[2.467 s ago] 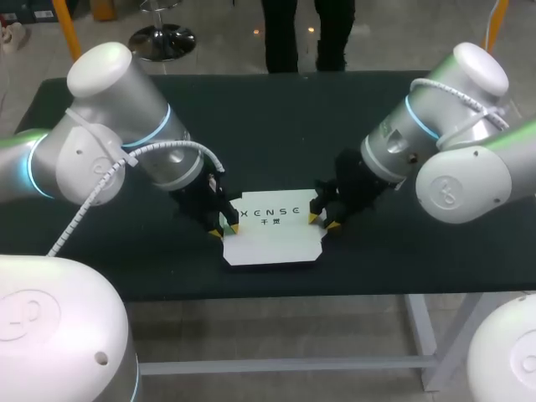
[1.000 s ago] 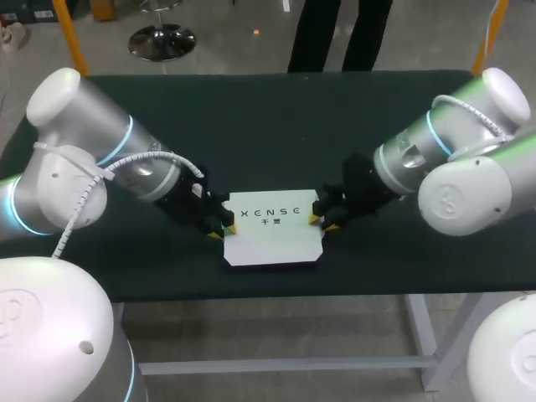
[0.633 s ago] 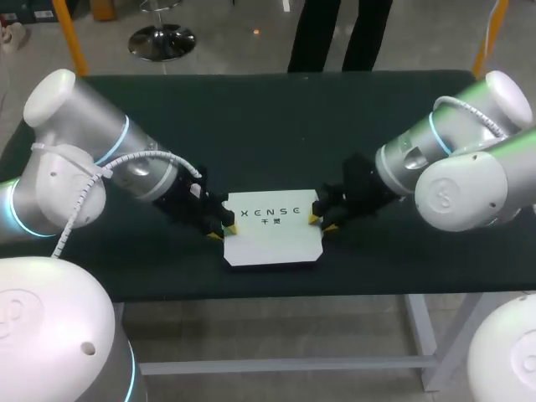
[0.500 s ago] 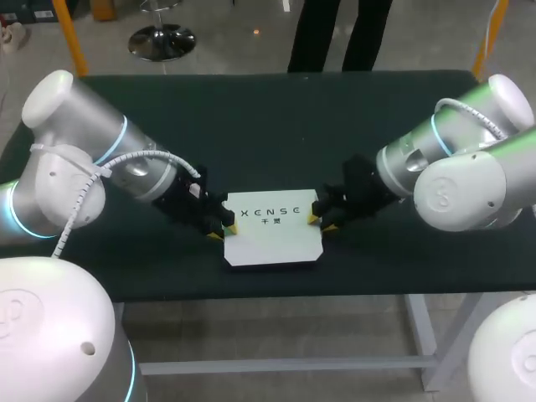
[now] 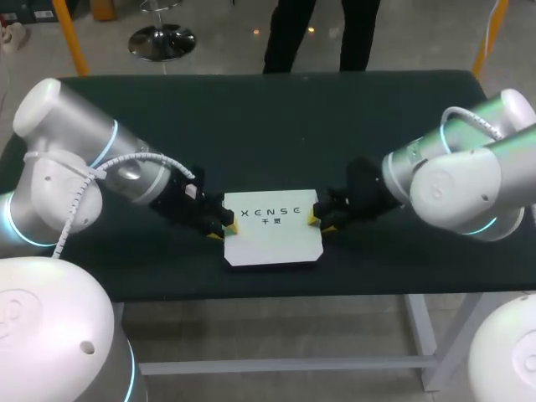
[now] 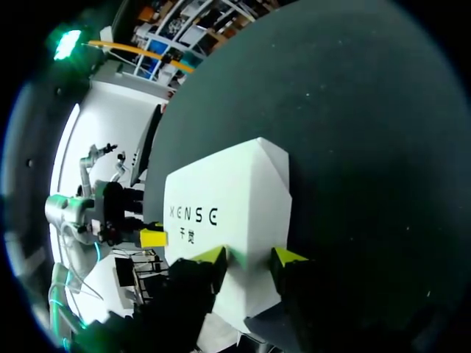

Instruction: Assemble the packaging by folding the flat box into shape, placing the metal phone stand inside, and closing the box properly

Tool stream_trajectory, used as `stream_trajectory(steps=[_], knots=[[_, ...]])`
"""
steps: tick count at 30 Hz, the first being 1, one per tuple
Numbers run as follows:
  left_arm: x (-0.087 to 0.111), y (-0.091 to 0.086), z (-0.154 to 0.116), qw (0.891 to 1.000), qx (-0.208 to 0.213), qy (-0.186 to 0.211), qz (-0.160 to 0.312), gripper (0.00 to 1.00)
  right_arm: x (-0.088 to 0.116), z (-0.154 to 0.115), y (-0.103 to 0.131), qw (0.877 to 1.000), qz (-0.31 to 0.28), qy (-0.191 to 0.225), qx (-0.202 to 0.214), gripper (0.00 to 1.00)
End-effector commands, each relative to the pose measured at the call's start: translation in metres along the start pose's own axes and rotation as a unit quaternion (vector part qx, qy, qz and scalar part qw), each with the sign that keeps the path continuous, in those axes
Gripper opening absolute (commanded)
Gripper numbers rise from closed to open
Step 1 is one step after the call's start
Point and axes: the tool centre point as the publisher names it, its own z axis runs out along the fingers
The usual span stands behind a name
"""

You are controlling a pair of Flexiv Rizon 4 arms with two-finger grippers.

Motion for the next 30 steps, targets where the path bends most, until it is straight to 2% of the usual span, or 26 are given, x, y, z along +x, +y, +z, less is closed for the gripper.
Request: stream_trajectory(steps=[1, 16, 30], knots=[[0.001, 0.001, 0.01, 1.0, 0.002, 0.004, 0.0, 0.44, -0.002, 0.004, -0.001, 1.0, -0.001, 0.015, 0.002, 0.44], [0.001, 0.002, 0.008, 1.0, 0.023, 0.012, 0.01, 0.45, 0.0, 0.006, -0.001, 1.0, -0.01, 0.02, -0.005, 0.44], [0.005, -0.001, 0.003, 1.0, 0.01, 0.012, 0.006, 0.41, 0.008, 0.003, 0.004, 1.0, -0.012, 0.021, 0.008, 0.44]])
